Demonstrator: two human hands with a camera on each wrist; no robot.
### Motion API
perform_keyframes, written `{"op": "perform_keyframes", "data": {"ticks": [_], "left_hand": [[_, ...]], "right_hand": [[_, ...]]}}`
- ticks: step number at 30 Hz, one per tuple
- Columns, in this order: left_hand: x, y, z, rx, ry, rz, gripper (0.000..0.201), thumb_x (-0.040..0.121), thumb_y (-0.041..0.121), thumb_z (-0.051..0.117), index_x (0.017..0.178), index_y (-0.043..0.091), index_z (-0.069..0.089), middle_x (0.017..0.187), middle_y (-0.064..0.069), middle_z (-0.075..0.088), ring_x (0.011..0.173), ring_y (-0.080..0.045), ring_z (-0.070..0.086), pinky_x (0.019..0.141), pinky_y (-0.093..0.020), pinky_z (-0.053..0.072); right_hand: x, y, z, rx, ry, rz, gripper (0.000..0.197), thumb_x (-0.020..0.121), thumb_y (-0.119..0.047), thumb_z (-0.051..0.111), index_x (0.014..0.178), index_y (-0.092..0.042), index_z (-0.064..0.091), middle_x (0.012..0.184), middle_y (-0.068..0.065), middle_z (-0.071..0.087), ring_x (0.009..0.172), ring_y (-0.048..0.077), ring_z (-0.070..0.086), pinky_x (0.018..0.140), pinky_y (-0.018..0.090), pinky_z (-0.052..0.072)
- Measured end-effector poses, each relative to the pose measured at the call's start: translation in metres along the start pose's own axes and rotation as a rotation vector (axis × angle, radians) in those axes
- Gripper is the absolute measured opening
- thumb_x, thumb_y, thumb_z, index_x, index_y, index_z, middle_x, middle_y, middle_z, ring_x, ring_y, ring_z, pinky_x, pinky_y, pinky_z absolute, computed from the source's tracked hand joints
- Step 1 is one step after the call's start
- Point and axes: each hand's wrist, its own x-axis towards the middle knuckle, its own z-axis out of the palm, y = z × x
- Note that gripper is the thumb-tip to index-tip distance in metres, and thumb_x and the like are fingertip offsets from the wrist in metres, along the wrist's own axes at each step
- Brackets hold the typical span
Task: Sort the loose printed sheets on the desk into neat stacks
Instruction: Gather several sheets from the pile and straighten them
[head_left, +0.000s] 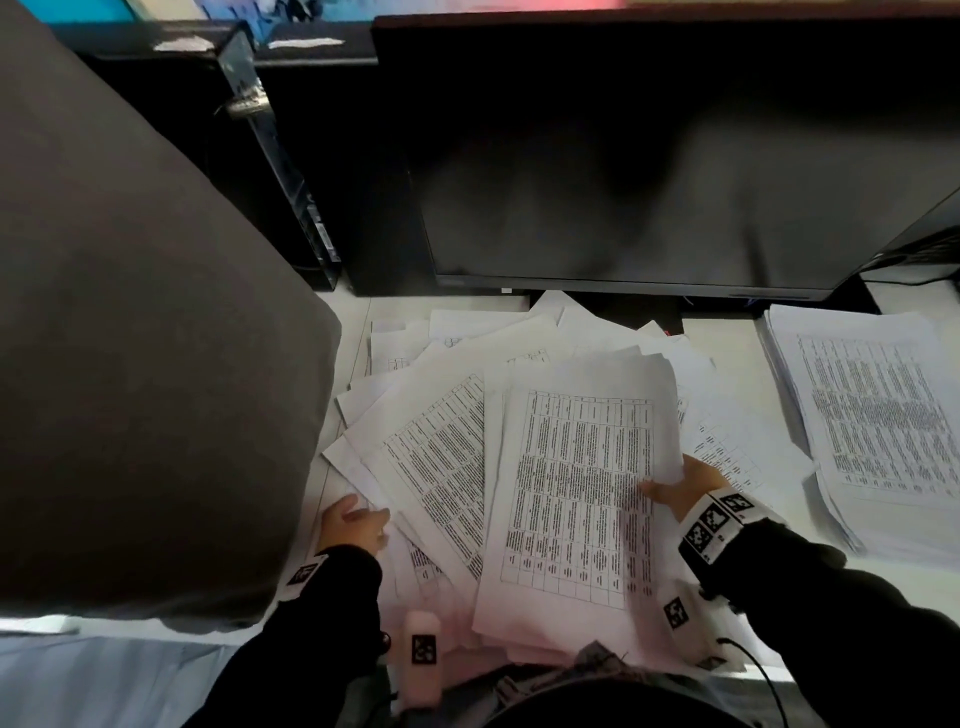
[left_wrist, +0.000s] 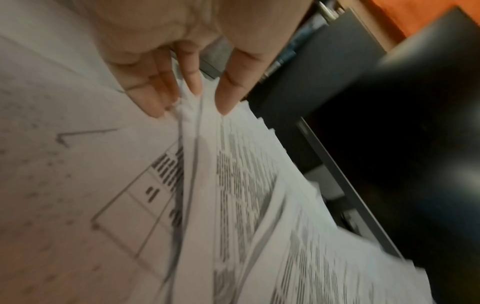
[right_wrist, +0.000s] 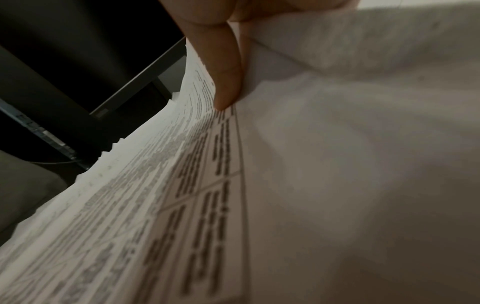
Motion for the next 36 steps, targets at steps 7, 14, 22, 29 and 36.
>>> {"op": "perform_keyframes", "data": {"ticks": [7, 14, 22, 29, 36], "left_hand": [[0.005, 0.016, 0.002, 0.201, -0.035, 0.108, 0.042, 0.081, 0.015, 0.065, 0.119, 0.028, 0.052, 0.114, -0.008, 0.053, 0.081, -0.022, 0.057, 0.088, -0.039, 0.051], [-0.02, 0.025, 0.017, 0.668, 0.076, 0.329, 0.046, 0.067, 0.054, 0.07, 0.102, 0.026, 0.06, 0.121, 0.0, 0.039, 0.099, -0.021, 0.052, 0.1, -0.032, 0.039], [-0.022, 0.034, 0.015, 0.606, -0.053, 0.271, 0.034, 0.081, 0.022, 0.068, 0.11, 0.006, 0.062, 0.109, -0.01, 0.066, 0.099, -0.027, 0.061, 0.085, -0.027, 0.043], [-0.013, 0.053, 0.004, 0.633, -0.065, 0.361, 0.033, 0.091, 0.013, 0.053, 0.123, 0.007, 0.048, 0.119, -0.011, 0.061, 0.111, -0.029, 0.057, 0.095, -0.033, 0.041], [-0.012, 0.037, 0.019, 0.78, -0.259, 0.3, 0.021, 0.093, 0.023, 0.047, 0.113, 0.017, 0.052, 0.117, -0.007, 0.063, 0.104, -0.026, 0.059, 0.096, -0.041, 0.046]], "right_hand": [[-0.004, 0.003, 0.002, -0.033, -0.047, 0.008, 0.048, 0.08, -0.022, 0.069, 0.123, -0.007, 0.053, 0.112, 0.014, 0.065, 0.084, 0.022, 0.055, 0.07, 0.028, 0.044], [-0.006, 0.011, -0.001, -0.006, -0.053, 0.025, 0.05, 0.081, -0.021, 0.068, 0.125, -0.006, 0.051, 0.115, 0.013, 0.064, 0.085, 0.02, 0.052, 0.078, 0.03, 0.042], [-0.005, 0.019, -0.007, 0.036, -0.087, -0.046, 0.062, 0.073, -0.024, 0.077, 0.127, -0.009, 0.05, 0.115, 0.011, 0.064, 0.093, 0.022, 0.058, 0.084, 0.03, 0.045], [-0.001, 0.019, -0.013, -0.092, -0.117, -0.03, 0.058, 0.079, -0.024, 0.071, 0.13, -0.007, 0.048, 0.124, 0.013, 0.06, 0.116, 0.028, 0.055, 0.097, 0.032, 0.041], [0.0, 0.011, -0.014, -0.101, -0.126, -0.058, 0.056, 0.083, -0.026, 0.067, 0.131, -0.007, 0.046, 0.125, 0.014, 0.06, 0.115, 0.029, 0.056, 0.096, 0.033, 0.042]]}}
